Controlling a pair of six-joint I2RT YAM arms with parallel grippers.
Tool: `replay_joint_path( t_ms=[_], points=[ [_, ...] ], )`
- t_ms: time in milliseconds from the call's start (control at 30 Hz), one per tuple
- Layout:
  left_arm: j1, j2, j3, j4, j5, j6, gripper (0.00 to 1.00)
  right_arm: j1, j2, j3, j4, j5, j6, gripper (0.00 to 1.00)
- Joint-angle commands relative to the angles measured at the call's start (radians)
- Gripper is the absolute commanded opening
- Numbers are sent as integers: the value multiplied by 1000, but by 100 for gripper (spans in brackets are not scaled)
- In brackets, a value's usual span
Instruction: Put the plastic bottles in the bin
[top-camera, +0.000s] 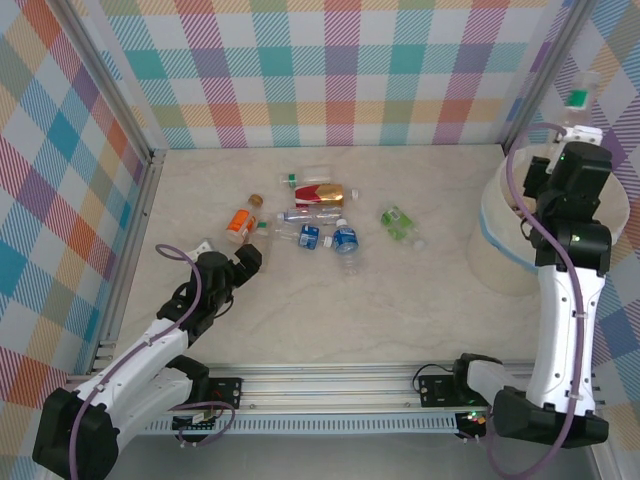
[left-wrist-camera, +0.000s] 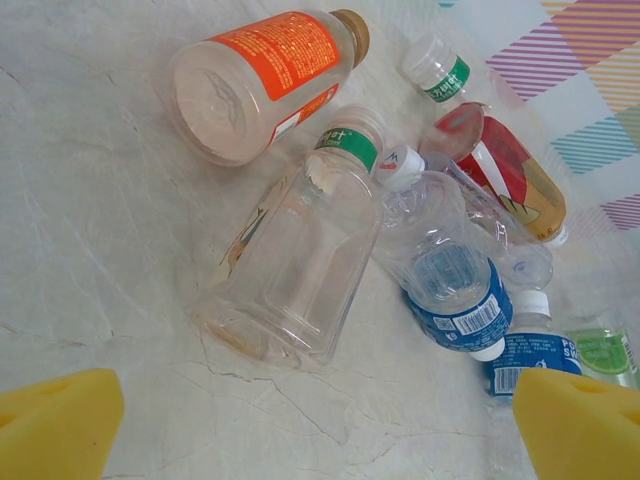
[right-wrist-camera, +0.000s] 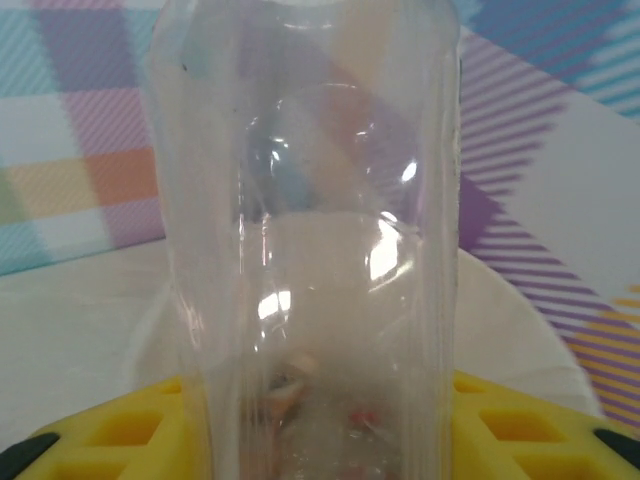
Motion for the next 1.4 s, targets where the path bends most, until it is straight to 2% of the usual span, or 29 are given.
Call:
replay_joint_path(
  t_ms=[0,200,333,433,533,600,800,1033,1200,1267,1367],
  points=[
    [21,-12,16,-12,10,-12,100,-105,13,-34,23,74,-53,48],
    [33,-20,12,-27,1,-12,100,-134,51,-75,19,131,-2,50],
    [39,-19,48,-119,-43,-6,100,-141,46,-157,75,170,44,63],
    [45,-21,57,-150,-62,16,100,-141,48,-157,61,201,69,72],
    [57,-20,51,-152,-67,18,100,-141,47,-115,14,188,98,76],
    [66,-14,45,-144,-65,14,100,-132,44,-81,-31,129,112,77],
    [85,16,52,-128,-31,11,100,4,25,-9,-113,-12,113,80],
    [97,39,66,-150,-19,9,100,203,35,8,-108,-371,157,81],
    [100,58,77,-152,4,8,100,337,85,-46,-20,-546,183,81],
    [100,63,74,-148,0,5,100,393,117,-76,14,-576,176,81],
    [102,63,74,-152,-10,8,100,459,183,-116,46,-512,180,81]
  ],
)
